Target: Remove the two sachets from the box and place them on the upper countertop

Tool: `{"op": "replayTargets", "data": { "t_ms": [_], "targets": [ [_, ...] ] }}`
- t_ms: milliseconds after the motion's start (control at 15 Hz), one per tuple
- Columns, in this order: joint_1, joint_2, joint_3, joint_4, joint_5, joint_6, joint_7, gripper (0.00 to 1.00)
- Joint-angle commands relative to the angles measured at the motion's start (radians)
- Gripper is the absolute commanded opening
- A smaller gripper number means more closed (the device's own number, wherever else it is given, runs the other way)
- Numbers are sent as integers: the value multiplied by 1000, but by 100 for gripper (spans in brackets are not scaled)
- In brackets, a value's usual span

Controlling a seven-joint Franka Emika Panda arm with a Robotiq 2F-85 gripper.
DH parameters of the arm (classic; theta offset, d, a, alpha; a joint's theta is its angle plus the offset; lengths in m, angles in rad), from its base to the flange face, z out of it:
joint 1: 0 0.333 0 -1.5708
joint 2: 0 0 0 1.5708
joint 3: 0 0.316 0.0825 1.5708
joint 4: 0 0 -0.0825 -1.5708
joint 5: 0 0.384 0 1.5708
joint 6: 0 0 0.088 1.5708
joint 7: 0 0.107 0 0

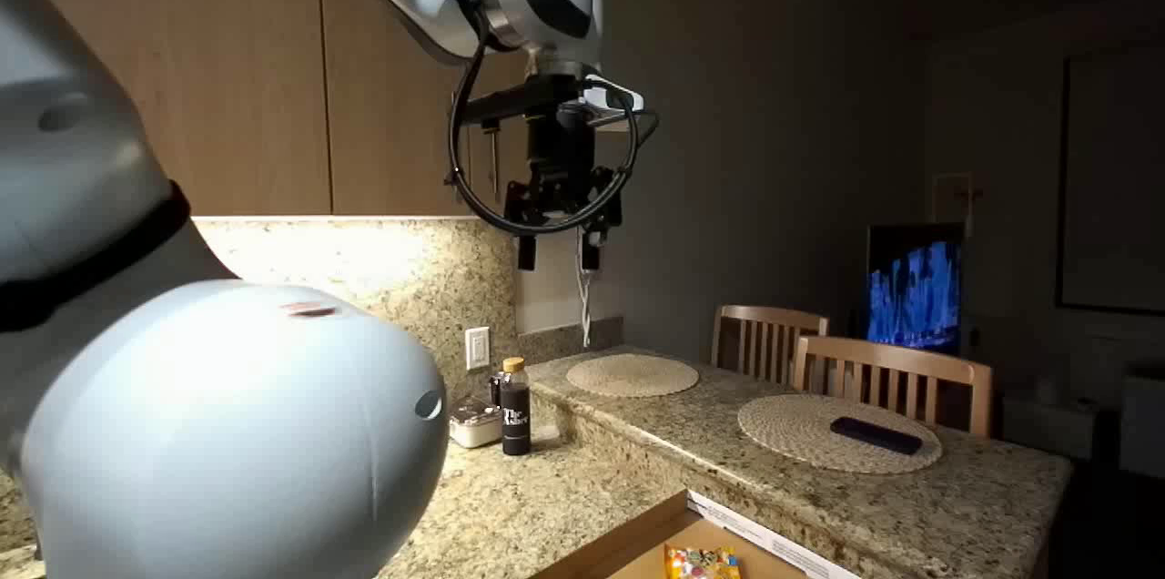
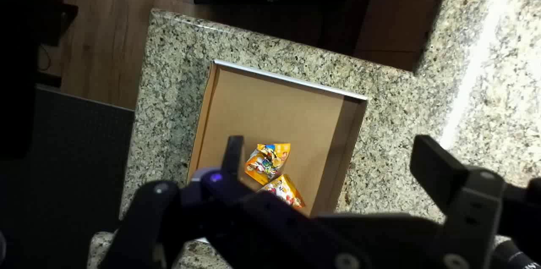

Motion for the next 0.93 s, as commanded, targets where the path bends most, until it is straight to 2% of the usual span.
{"op": "replayTargets", "data": {
  "t_ms": [0,467,667,867],
  "targets": [
    [5,1,-4,2,-2,-2,2,100],
    [5,1,-4,2,-2,-2,2,100],
    [11,115,-21,57,3,13,-65,100],
    [6,219,-34,66,59,146,-33,100]
  ]
}}
